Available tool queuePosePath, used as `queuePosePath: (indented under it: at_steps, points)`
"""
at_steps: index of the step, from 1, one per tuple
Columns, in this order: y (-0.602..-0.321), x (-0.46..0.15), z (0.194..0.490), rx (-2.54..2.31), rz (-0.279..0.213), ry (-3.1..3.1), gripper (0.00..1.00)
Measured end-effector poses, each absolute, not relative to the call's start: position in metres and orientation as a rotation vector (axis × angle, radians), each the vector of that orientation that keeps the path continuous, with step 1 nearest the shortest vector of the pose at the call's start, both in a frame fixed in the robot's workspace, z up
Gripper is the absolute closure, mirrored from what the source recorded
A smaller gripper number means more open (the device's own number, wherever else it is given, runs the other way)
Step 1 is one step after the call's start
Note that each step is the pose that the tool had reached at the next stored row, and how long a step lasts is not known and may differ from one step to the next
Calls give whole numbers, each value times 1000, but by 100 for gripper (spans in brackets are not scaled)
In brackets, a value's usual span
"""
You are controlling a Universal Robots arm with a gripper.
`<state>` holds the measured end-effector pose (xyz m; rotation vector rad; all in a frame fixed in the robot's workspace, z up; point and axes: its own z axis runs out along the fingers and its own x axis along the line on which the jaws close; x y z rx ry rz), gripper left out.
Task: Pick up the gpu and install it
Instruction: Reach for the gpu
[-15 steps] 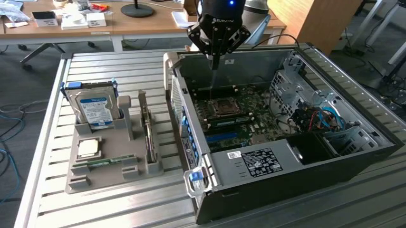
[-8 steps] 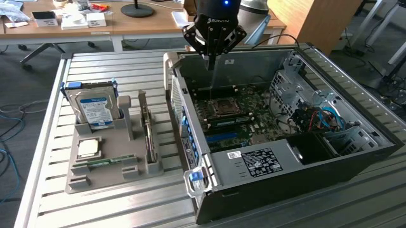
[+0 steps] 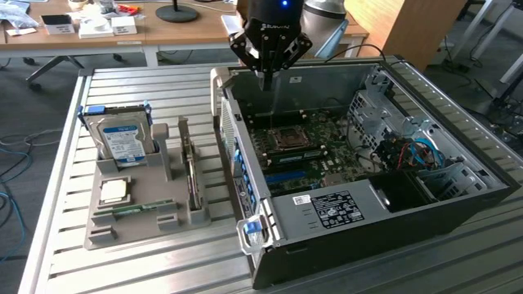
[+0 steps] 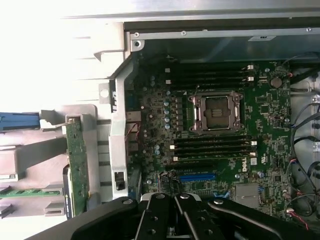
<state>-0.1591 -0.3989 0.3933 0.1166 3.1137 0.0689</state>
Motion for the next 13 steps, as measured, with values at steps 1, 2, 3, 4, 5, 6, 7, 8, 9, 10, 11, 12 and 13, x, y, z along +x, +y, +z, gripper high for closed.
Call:
queuePosePath:
  at_steps: [1, 2, 3, 4, 5, 6, 7, 8, 9, 10, 11, 12, 13]
  points:
    - [-399, -160, 393, 117, 69, 3114, 89]
    - [-399, -162, 393, 117, 69, 3114, 89]
    - [-399, -163, 393, 117, 69, 3114, 89]
    - [-399, -165, 393, 117, 69, 3114, 89]
    - [-399, -166, 393, 117, 69, 3114, 89]
    - [-399, -167, 393, 117, 69, 3114, 89]
    - [-399, -169, 393, 117, 69, 3114, 89]
    - [-399, -170, 393, 117, 69, 3114, 89]
    - [-399, -172, 393, 117, 69, 3114, 89]
    - [-399, -173, 393, 117, 69, 3114, 89]
    - [-399, -174, 393, 117, 69, 3114, 89]
    - [-399, -176, 393, 117, 69, 3114, 89]
    - [-399, -177, 393, 117, 69, 3114, 89]
